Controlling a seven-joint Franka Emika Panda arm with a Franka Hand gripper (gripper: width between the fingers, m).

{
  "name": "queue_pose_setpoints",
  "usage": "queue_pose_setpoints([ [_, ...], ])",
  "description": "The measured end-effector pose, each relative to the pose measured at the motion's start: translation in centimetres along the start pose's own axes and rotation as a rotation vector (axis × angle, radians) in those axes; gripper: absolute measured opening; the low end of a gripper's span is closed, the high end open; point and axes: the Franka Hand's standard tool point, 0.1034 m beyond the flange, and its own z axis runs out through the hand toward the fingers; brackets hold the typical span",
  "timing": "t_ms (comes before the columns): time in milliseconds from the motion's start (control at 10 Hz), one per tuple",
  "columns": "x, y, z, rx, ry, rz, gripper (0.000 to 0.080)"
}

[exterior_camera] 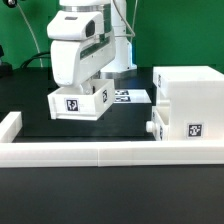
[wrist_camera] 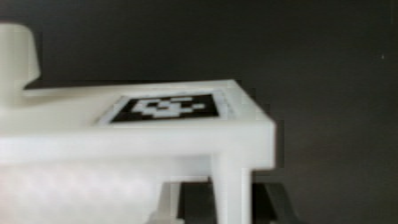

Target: Assemble drawer

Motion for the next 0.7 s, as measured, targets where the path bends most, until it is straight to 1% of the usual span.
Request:
queue_pose_setpoints([
  [100, -0.1, 0.0, 0.0, 0.0, -0.003, -0.066, 0.0041],
  [200, 0.0, 0.1, 0.0, -0.007, -0.009, -0.144, 0.0041],
  [300, 0.3, 0.3, 0.0, -0.02, -0.011, -0.228, 0.0041],
  [400, 0.9, 0.5, -0.1, -0.021, -0.01, -0.243, 0.0041],
  [600, 2.6, 2.2, -0.7, -0.048, -0.021, -0.301, 0.0041],
  [700, 3.1, 2.6, -0.9, -0.055, -0.02, -0.303, 0.0041],
])
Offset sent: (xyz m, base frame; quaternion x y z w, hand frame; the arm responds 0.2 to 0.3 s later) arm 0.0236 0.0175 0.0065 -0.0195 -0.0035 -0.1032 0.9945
